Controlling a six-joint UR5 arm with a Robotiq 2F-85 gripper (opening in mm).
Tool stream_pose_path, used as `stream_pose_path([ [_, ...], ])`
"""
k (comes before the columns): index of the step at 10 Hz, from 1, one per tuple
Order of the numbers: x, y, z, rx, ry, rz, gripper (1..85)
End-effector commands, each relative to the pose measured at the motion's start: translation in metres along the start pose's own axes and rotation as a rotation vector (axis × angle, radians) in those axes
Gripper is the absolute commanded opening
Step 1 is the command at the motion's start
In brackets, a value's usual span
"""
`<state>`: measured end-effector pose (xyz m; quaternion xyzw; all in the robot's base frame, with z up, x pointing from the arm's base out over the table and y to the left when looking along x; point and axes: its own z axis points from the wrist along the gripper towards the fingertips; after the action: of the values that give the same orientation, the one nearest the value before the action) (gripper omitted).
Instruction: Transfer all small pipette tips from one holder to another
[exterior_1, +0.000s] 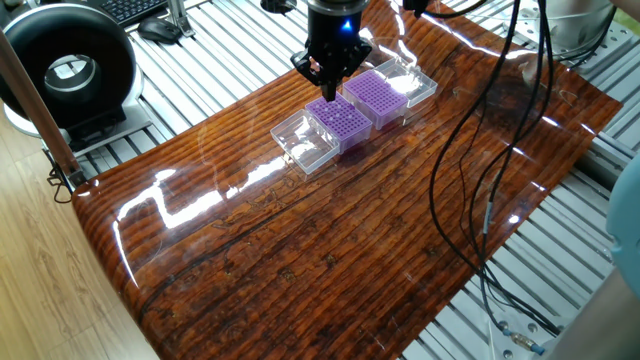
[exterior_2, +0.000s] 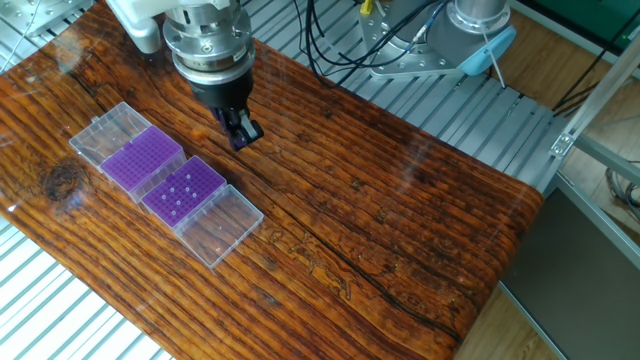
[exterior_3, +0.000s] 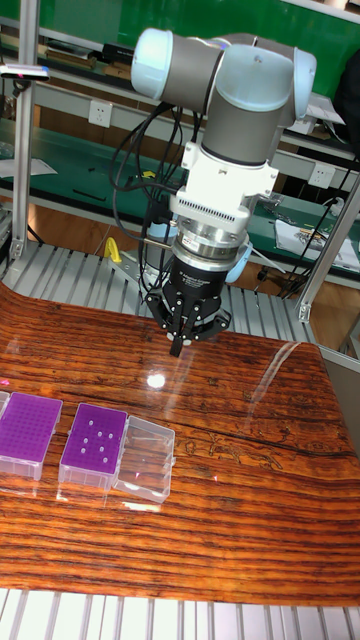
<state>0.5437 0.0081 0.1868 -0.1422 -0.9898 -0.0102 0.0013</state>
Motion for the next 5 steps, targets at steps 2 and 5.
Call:
stream_pose_path([
  [2, 0.0001, 0.0021, -0.0008, -0.011, 0.0, 0.016, 1.0],
  [5, -0.0008, 0.0031, -0.0007, -0.019, -0.004, 0.013, 1.0],
])
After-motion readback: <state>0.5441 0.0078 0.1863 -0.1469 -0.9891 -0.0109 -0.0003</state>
